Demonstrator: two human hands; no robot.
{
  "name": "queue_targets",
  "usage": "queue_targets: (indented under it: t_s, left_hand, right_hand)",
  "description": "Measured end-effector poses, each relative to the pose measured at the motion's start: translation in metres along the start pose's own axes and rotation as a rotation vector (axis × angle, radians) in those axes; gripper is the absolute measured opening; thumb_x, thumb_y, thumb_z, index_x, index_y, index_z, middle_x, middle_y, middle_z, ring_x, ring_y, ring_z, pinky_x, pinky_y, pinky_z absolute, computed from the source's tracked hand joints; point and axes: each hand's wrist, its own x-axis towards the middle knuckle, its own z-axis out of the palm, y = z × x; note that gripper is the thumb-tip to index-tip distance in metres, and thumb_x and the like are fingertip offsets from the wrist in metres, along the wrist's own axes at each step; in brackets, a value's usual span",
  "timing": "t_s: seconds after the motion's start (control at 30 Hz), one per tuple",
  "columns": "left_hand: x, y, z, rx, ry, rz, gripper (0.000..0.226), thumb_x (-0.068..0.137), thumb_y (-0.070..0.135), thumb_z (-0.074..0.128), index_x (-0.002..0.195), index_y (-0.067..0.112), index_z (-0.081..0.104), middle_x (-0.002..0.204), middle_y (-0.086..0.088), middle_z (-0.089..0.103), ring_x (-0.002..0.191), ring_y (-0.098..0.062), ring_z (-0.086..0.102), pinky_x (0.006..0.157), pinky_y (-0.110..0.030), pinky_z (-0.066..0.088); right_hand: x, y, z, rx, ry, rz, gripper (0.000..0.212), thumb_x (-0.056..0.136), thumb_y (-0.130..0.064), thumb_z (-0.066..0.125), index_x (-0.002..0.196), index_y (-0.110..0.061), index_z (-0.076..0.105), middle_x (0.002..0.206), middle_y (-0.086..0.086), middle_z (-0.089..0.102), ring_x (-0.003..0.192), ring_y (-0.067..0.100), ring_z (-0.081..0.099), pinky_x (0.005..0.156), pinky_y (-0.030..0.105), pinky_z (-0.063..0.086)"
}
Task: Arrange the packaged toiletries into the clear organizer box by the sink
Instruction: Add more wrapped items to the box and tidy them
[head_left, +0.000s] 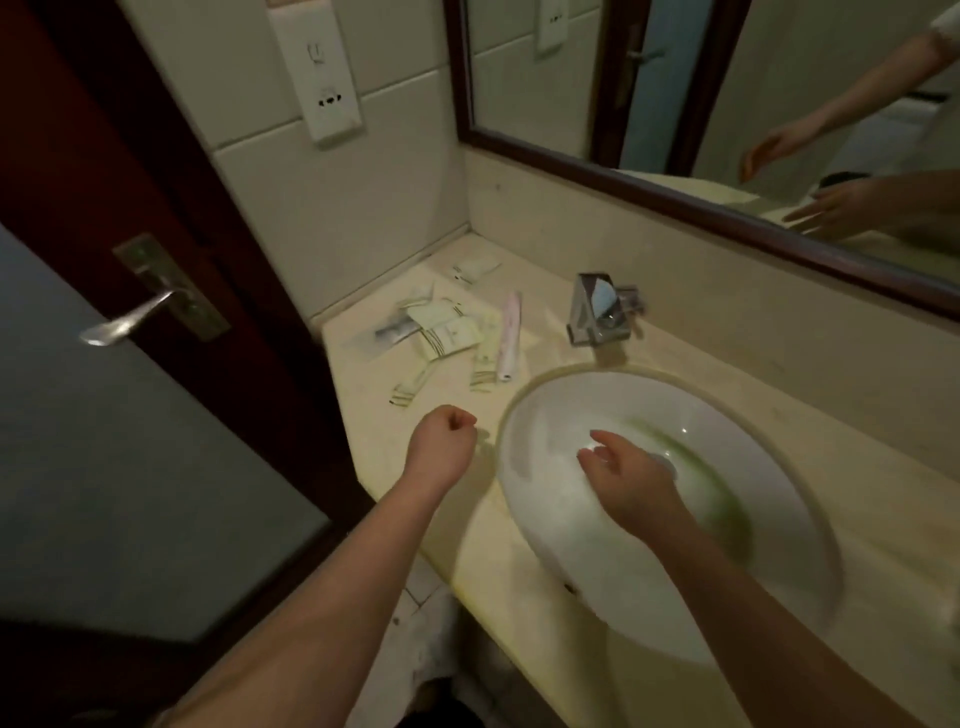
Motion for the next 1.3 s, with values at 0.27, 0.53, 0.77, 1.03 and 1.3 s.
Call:
queue_targets:
  t_s: [0.27,0.53,0.77,1.03,1.3]
  left_hand:
    - [0.141,-0.011,-0.049,0.122,-0.036,0.063,0.020,0.085,0.007,0.051,0.094,0.016,0.065,0.099,0.001,0.066,0.087,-0.015,0.057,0.066,-0.022,0.039]
    - [0.217,-0.014,-0.056,0.136,-0.038,0.061,0.012,0.085,0.010,0.058,0.094,0.013,0.066,0.093,-0.002,0.065,0.088,-0.021,0.061,0.076,-0.030,0.050]
    - [0.228,-0.016,-0.061,0.262,-0.038,0.162,0.007,0.086,0.012,0.059,0.086,0.014,0.066,0.086,-0.001,0.065,0.081,-0.018,0.061,0.070,-0.031,0.051]
    - [0.186,0.008,0.027,0.556,-0.202,0.194,0.055,0.082,0.044,0.066,0.121,0.008,0.052,0.119,-0.011,0.053,0.108,-0.029,0.053,0.090,-0.037,0.047]
    - [0.187,0.016,0.048,0.569,-0.187,0.154,0.041,0.086,0.033,0.058,0.119,0.011,0.050,0.112,-0.011,0.065,0.104,-0.032,0.062,0.083,-0.041,0.049]
  right_hand:
    - [0.129,-0.082,0.074,-0.123,0.076,0.150,0.042,0.087,-0.044,0.057,0.122,-0.019,0.061,0.115,0.001,0.069,0.100,0.021,0.065,0.087,0.034,0.050]
    - [0.197,-0.104,0.112,-0.232,0.187,0.280,0.051,0.082,-0.049,0.059,0.119,-0.014,0.057,0.112,0.007,0.066,0.101,0.028,0.064,0.075,0.033,0.044]
    - [0.214,-0.097,0.122,-0.354,0.200,0.324,0.043,0.089,-0.052,0.045,0.093,-0.010,0.055,0.087,0.008,0.065,0.080,0.029,0.064,0.066,0.035,0.049]
    - [0.197,-0.097,0.097,-0.034,0.216,0.366,0.029,0.092,-0.032,0.049,0.071,-0.014,0.054,0.067,0.002,0.059,0.064,0.021,0.057,0.051,0.028,0.036]
    - [0.133,-0.096,0.066,0.273,0.304,0.380,0.013,0.088,-0.027,0.058,0.081,-0.016,0.060,0.077,-0.002,0.072,0.067,0.012,0.070,0.058,0.027,0.047]
